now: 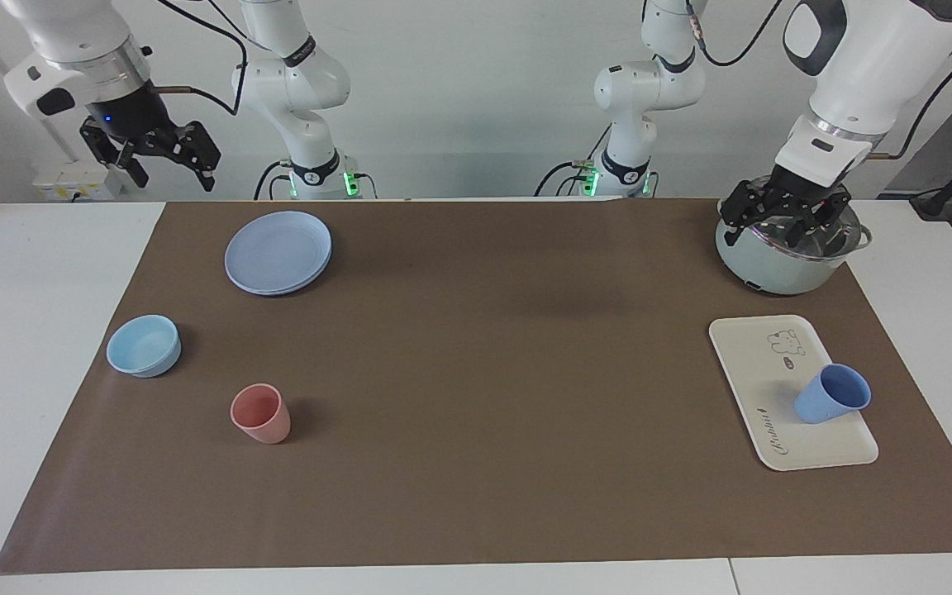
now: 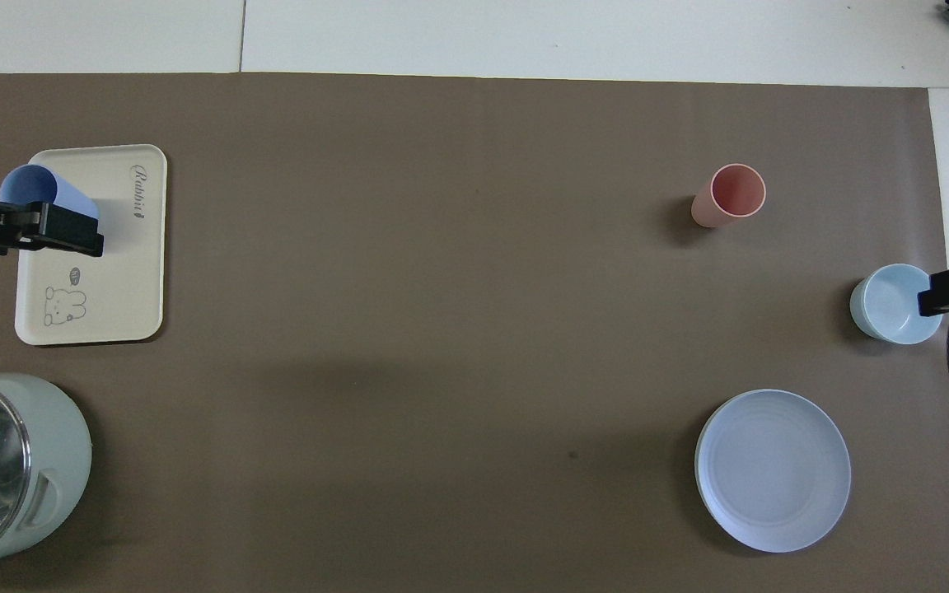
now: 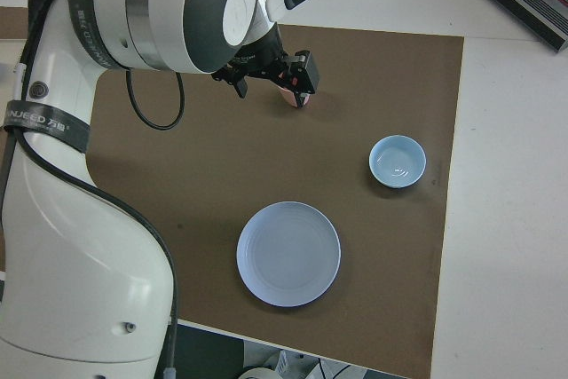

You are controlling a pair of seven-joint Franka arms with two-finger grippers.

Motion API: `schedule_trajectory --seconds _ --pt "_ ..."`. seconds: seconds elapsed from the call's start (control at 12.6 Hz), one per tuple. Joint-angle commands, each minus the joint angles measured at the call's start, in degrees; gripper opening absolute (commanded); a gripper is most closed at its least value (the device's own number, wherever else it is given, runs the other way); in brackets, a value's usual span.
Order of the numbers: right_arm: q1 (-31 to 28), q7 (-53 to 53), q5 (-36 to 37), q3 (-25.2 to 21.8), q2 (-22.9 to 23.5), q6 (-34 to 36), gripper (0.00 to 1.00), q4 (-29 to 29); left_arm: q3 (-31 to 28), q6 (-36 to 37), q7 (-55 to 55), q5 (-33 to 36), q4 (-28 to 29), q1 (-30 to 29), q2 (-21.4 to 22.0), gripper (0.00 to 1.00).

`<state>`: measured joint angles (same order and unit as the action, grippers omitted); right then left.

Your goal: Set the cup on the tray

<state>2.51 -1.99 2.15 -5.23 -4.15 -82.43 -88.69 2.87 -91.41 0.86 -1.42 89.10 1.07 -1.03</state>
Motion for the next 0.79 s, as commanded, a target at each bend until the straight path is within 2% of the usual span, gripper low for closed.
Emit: schedule_trajectory --seconds 0.0,0.32,0.71 --pt "-0.4 1.3 2.0 0.2 -1.7 -3.4 1.00 -2.7 -3.9 4.1 0.2 -0.3 -0.9 3.2 1.2 1.00" --pt "-0.1 1.1 1.0 0.2 -1.7 -2.7 1.00 -2.7 -2.3 2.6 4.1 1.7 -1.4 2.6 0.9 0.94" --pt "0.1 -0.9 -0.9 0.3 -1.7 -2.6 1.00 -2.7 -0.9 0.8 -0.9 1.6 0.2 1.8 0.8 1.00"
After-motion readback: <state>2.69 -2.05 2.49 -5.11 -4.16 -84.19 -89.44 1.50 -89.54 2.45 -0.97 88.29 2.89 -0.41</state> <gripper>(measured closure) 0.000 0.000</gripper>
